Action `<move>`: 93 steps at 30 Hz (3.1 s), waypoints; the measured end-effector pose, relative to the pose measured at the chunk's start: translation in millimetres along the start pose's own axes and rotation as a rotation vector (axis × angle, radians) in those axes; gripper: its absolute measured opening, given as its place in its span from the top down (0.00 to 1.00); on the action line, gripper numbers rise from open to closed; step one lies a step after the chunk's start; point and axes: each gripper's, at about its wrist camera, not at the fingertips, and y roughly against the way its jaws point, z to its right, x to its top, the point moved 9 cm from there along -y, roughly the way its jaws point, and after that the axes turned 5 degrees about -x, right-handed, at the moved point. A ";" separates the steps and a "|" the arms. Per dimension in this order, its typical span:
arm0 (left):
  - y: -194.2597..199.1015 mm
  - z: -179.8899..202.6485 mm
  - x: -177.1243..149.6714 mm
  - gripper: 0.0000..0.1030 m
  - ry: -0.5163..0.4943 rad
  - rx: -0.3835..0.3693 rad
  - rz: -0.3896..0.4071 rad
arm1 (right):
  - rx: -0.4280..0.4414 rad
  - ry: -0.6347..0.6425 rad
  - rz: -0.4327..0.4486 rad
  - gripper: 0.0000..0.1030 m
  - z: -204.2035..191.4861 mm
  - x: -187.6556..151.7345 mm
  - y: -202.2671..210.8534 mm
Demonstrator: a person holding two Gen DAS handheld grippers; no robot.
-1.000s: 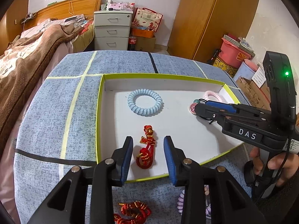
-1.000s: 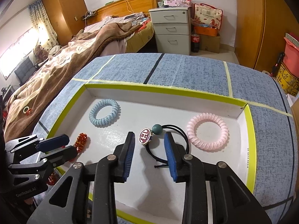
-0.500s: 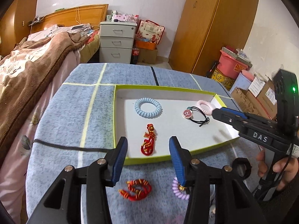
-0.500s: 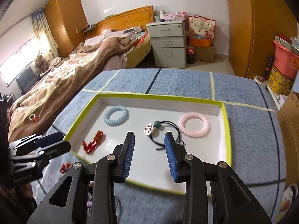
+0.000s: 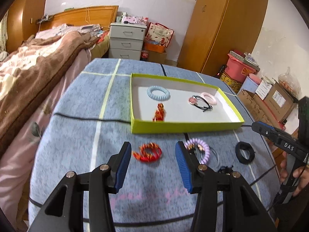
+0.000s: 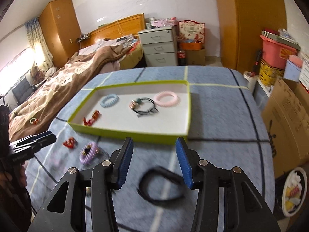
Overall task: Organize jewelry
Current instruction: 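Grasp the black strap loop with the right tool, then grasp the red beaded bracelet with the left tool while the right tool holds the black strap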
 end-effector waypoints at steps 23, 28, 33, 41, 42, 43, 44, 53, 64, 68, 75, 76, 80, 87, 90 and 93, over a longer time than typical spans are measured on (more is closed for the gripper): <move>8.0 -15.5 -33.2 0.52 0.083 -0.028 -0.014 | -0.089 0.034 -0.150 0.55 25.9 -57.0 -17.9; 7.4 -16.8 -34.9 0.52 0.103 -0.051 -0.012 | -0.072 0.043 -0.151 0.65 23.1 -58.4 -17.8; 4.3 -17.4 -37.1 0.52 0.110 -0.050 -0.030 | -0.046 0.025 -0.150 0.77 23.8 -57.9 -18.0; -1.0 -15.9 -38.2 0.52 0.095 -0.038 -0.047 | -0.058 0.008 -0.132 0.84 28.0 -57.6 -13.2; -1.9 -15.6 -38.4 0.52 0.090 -0.039 -0.050 | -0.060 0.003 -0.126 0.84 29.0 -57.0 -11.7; -2.9 -16.1 -38.4 0.52 0.089 -0.038 -0.053 | -0.063 -0.001 -0.122 0.84 30.3 -56.1 -10.7; -4.3 -16.7 -38.1 0.52 0.088 -0.030 -0.057 | -0.068 -0.011 -0.112 0.85 32.8 -55.2 -8.5; -20.4 -9.6 -27.4 0.52 -0.011 0.047 -0.078 | -0.053 -0.085 -0.073 0.85 44.1 -48.0 2.3; -43.0 -6.3 -19.6 0.52 -0.056 0.104 -0.117 | -0.040 -0.092 -0.070 0.85 38.8 -44.6 1.1; -43.3 -5.7 -20.9 0.52 -0.066 0.114 -0.109 | -0.031 -0.084 -0.074 0.85 34.1 -44.0 -2.5; -43.1 -5.3 -21.5 0.63 -0.079 0.126 -0.108 | -0.025 -0.078 -0.075 0.85 29.2 -43.3 -5.1; -42.8 -5.0 -21.8 0.66 -0.077 0.117 -0.109 | -0.025 -0.076 -0.075 0.85 28.8 -43.3 -4.8; -41.7 -7.6 -21.5 0.74 -0.064 0.114 -0.104 | -0.027 -0.077 -0.075 0.85 28.7 -43.6 -4.3; -36.9 -9.6 -23.4 0.81 -0.044 0.093 -0.101 | -0.033 -0.083 -0.070 0.85 28.4 -43.5 -2.2; -31.8 -6.4 -22.2 0.82 -0.040 0.079 -0.087 | -0.031 -0.083 -0.064 0.85 27.1 -42.0 0.4; -24.6 -3.3 -18.5 0.82 -0.033 0.060 -0.067 | -0.020 -0.084 -0.054 0.85 24.8 -38.8 3.2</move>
